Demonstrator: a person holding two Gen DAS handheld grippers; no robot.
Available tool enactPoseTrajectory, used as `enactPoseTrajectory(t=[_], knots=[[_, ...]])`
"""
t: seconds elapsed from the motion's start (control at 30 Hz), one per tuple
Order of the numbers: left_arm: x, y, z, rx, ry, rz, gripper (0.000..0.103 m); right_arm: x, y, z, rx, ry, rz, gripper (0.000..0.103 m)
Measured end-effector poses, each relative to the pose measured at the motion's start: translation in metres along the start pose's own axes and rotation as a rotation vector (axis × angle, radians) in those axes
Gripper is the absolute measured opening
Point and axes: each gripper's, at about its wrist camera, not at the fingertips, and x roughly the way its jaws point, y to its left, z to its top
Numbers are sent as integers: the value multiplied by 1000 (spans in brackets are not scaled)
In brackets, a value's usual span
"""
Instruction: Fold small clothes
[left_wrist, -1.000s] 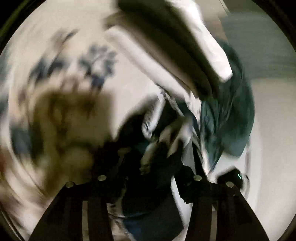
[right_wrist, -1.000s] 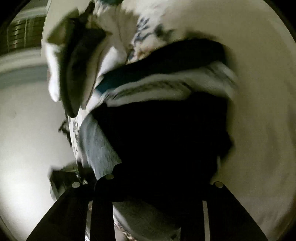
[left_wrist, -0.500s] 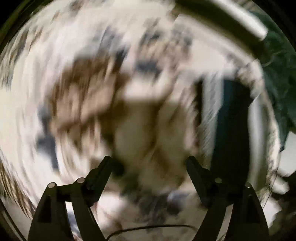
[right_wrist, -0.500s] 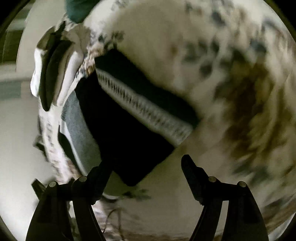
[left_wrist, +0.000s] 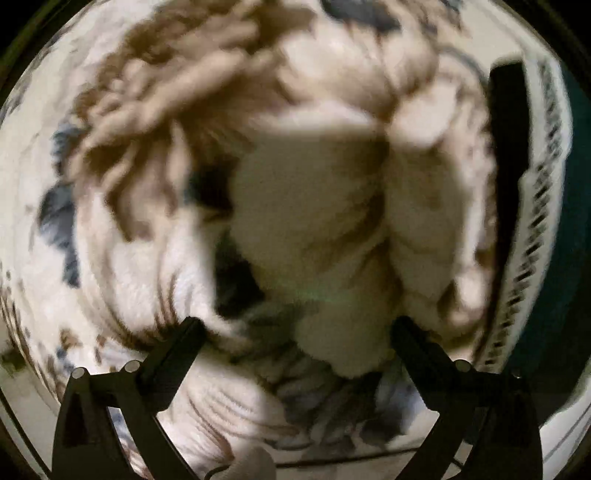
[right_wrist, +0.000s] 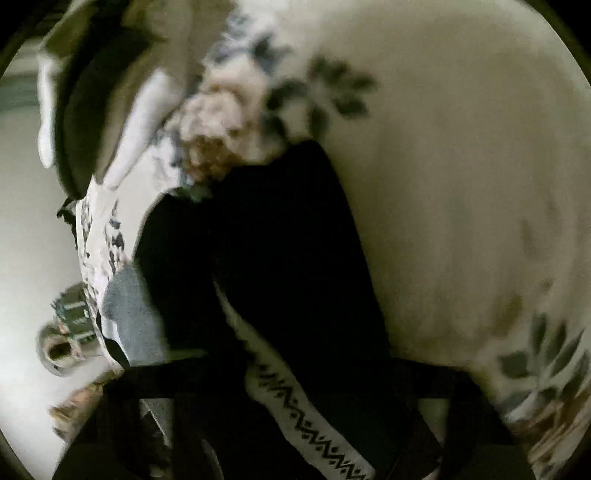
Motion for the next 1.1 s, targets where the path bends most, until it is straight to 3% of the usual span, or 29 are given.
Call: enactPoseTrajectory(t=[0.1,0.2,0.33,0.47,0.57,0.6,0.67,0.7,0.8,0.9,0.93,1.0,1.1], knots=[[-37,-8,6,7,-95,-19,103,-33,21,-6,-81,-101,-21,15],[-70,-20,21,0,-174,-92,103,-73,43,-10,-162,-199,-21,14],[-83,-52,56,22,-223,-147,103,-95,66,7,-242,-280,-43,13],[-61,-83,91,42,-209,-152,103,-83,80,33,-263,-277,-86,12],[-34,-90,91,8,-165,-118,103,-52,62,52,-223,-152,-149,15],[-29,-87,95,-7,-152,-130,103,-43,52,55,-193,-101,-153,20],[-28,-76,95,-32,-134,-162,103,-37,32,55,-125,-41,-192,60],[-33,-70,92,-32,-140,-171,103,-41,24,49,-102,-55,-186,60],[-53,-51,63,-7,-189,-148,103,-63,-2,17,-37,-85,-95,63],[-53,-34,24,-9,-166,-133,103,-67,-36,-29,82,-50,14,67],[-47,-29,9,-25,-130,-156,103,-65,-46,-42,127,-30,67,69],[-39,-30,-9,-43,-91,-229,103,-51,-67,-63,218,-4,178,83],[-31,-44,-17,-48,-76,-369,103,-22,-87,-66,292,6,321,87]])
